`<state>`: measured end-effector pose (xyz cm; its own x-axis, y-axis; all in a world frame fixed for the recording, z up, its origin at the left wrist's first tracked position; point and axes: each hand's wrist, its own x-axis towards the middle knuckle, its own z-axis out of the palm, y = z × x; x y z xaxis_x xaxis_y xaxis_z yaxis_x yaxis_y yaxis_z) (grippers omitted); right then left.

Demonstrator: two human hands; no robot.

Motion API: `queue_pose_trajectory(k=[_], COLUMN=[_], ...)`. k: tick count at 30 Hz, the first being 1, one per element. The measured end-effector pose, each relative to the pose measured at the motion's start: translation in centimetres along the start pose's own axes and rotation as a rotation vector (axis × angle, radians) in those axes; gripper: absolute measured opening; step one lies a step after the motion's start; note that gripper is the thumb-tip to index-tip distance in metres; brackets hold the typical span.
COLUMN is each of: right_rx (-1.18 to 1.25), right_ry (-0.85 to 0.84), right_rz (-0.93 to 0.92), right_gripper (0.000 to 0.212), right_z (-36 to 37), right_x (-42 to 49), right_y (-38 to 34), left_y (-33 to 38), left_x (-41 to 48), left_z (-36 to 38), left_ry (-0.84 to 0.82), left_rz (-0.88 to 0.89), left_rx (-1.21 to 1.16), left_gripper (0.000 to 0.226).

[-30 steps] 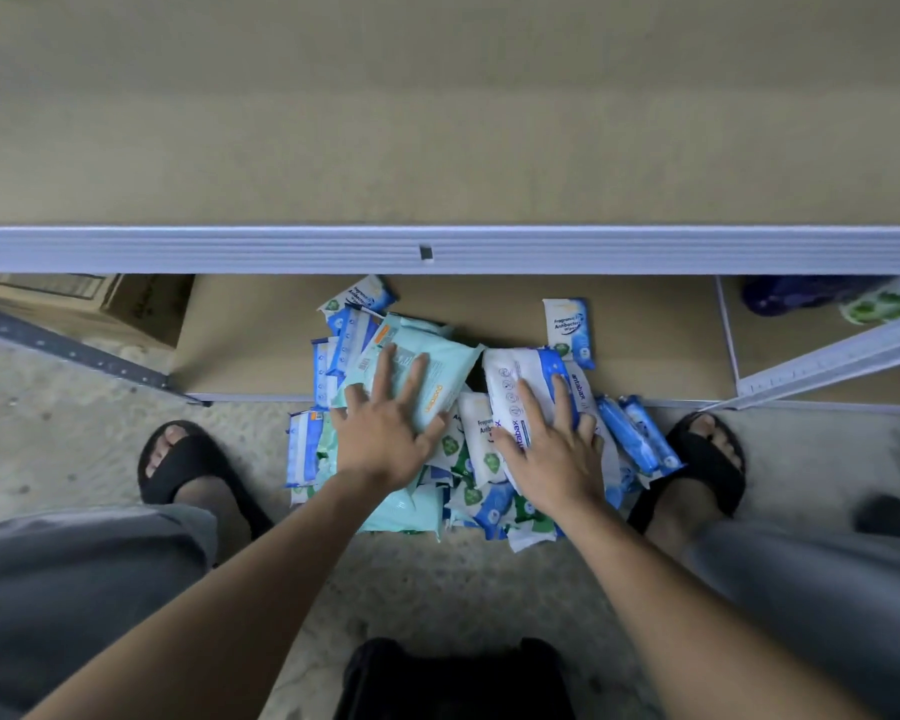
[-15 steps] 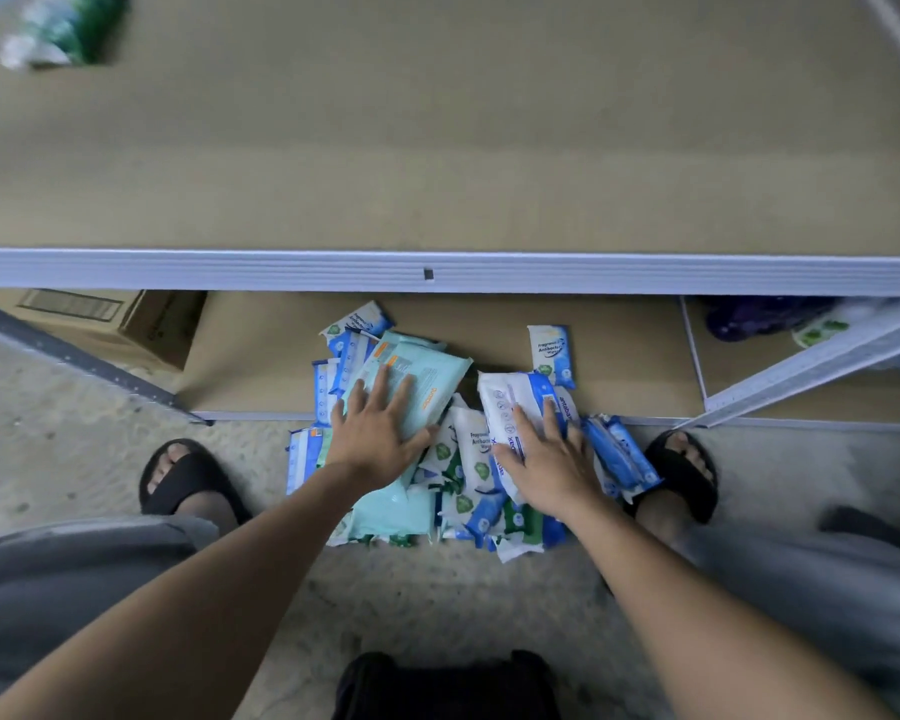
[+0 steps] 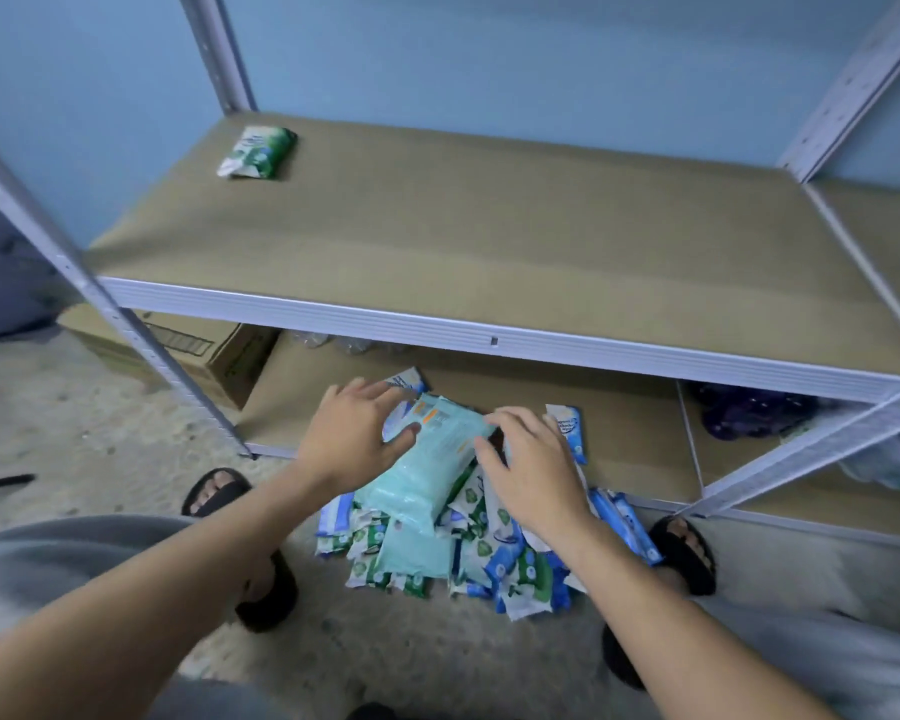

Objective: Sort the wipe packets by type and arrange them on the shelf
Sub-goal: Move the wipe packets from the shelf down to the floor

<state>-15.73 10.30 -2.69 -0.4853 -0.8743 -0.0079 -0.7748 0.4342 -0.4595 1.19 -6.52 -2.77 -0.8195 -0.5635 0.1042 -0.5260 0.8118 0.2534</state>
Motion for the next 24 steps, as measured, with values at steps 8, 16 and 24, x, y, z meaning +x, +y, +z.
queue_pose_trajectory(k=[8, 16, 24], right_rx=[0.018, -0.073, -0.149], right_ry=[0.237, 0.268, 0.151], right_rz=[-0.295, -0.392, -0.349], right_gripper=[0.026, 0.023, 0.03], right_z=[-5.7, -7.4, -4.7], right_x=[4.6, 12.7, 22.9], right_y=[-8.8, -14.9, -21.0], left_y=[-4.9, -13.7, -15.6], left_x=[1.3, 3.9, 4.6], left_z=[-10.3, -12.1, -10.5], left_ry=[0.475, 0.459, 0.53], left_rz=[0.107, -0.26, -0.279], left_rx=[0.1, 0.037, 0.062], left_gripper=[0.031, 0.053, 0.04])
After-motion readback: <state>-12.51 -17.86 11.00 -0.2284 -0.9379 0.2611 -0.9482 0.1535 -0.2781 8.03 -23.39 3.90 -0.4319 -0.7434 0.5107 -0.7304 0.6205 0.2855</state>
